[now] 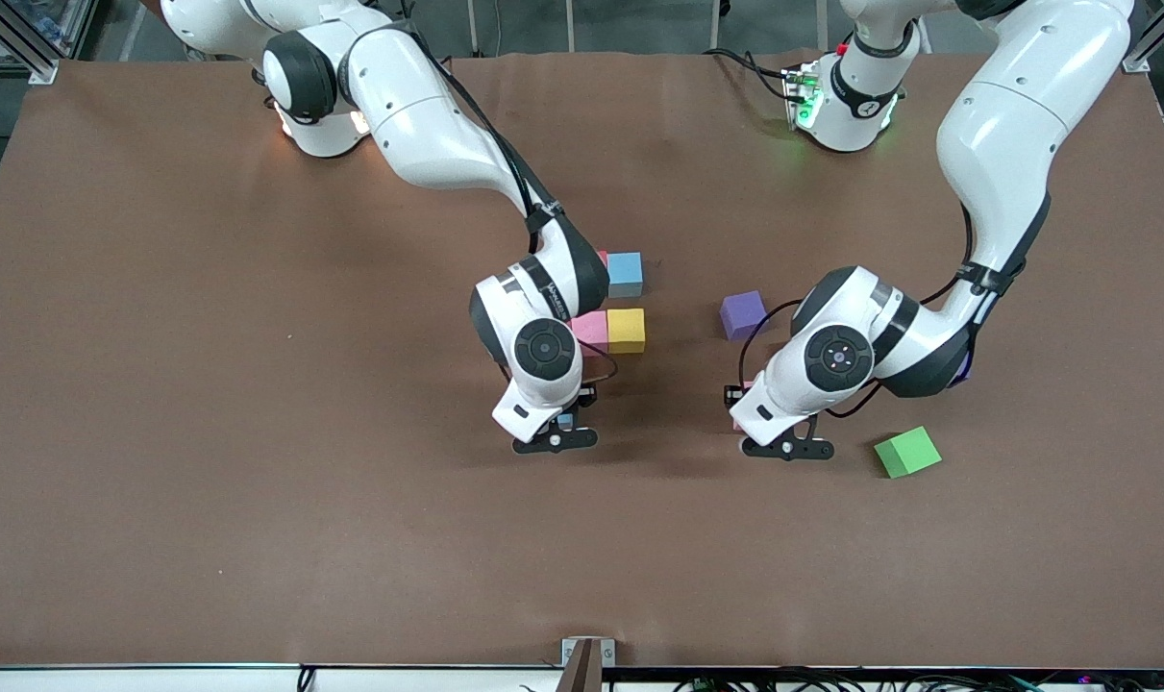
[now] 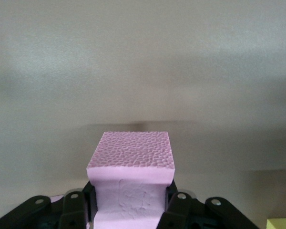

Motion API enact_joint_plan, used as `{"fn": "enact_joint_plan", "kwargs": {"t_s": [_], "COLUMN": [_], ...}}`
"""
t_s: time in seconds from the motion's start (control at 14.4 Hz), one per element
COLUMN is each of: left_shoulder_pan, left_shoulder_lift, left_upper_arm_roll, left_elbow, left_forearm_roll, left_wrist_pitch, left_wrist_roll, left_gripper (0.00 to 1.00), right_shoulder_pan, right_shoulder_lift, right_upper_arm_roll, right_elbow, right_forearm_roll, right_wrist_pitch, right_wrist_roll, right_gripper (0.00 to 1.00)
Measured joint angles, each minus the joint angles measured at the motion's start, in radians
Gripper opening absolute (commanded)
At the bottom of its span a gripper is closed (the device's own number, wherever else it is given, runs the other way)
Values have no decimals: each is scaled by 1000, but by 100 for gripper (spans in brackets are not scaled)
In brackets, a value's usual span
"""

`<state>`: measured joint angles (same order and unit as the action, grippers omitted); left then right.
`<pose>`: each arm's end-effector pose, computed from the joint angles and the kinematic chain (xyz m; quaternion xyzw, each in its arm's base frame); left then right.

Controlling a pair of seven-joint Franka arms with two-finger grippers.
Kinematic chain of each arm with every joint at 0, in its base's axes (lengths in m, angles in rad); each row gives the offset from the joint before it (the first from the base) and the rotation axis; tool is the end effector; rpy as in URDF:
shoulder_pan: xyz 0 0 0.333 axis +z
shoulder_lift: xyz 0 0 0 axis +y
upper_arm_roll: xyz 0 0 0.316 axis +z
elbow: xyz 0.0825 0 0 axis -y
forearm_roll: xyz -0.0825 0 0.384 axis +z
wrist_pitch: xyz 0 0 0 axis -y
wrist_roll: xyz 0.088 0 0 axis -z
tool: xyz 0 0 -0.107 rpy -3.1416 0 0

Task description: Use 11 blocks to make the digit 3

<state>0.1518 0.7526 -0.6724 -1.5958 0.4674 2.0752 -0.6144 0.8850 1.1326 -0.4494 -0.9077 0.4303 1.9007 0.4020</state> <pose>0.6299 -0.2610 0.2526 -0.9985 0.0210 0.0502 0.0013 0.6188 0.4783 0.2101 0.9981 0.0534 -0.0258 0.0174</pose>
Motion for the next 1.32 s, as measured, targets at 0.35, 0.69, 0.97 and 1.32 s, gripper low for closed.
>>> {"fn": "enact_joint_plan", "kwargs": {"t_s": [0.35, 0.69, 0.97, 1.32], "left_shoulder_pan": [-6, -11, -11, -11], "left_shoulder_lift": [0, 0, 0, 0], "left_upper_arm_roll": [-2, -2, -2, -3], "left_elbow": [43, 51, 54, 63], "left_forearm_roll": [-28, -29, -30, -30], "left_wrist_pitch": [-47, -71, -77, -77], "left_wrist_roll": [-105, -150, -151, -207], "left_gripper": [36, 36, 36, 36], "right_shoulder_pan": [3, 5, 5, 5], "right_shoulder_lift": [0, 0, 0, 0], "right_upper_arm_roll": [1, 2, 3, 3], "right_elbow": [0, 0, 0, 0], "right_forearm_roll": [0, 0, 0, 0], "right_wrist_pitch": [1, 1, 2, 2], "right_wrist_roll": [1, 11, 19, 19], "right_gripper": [0, 0, 0, 5]}}
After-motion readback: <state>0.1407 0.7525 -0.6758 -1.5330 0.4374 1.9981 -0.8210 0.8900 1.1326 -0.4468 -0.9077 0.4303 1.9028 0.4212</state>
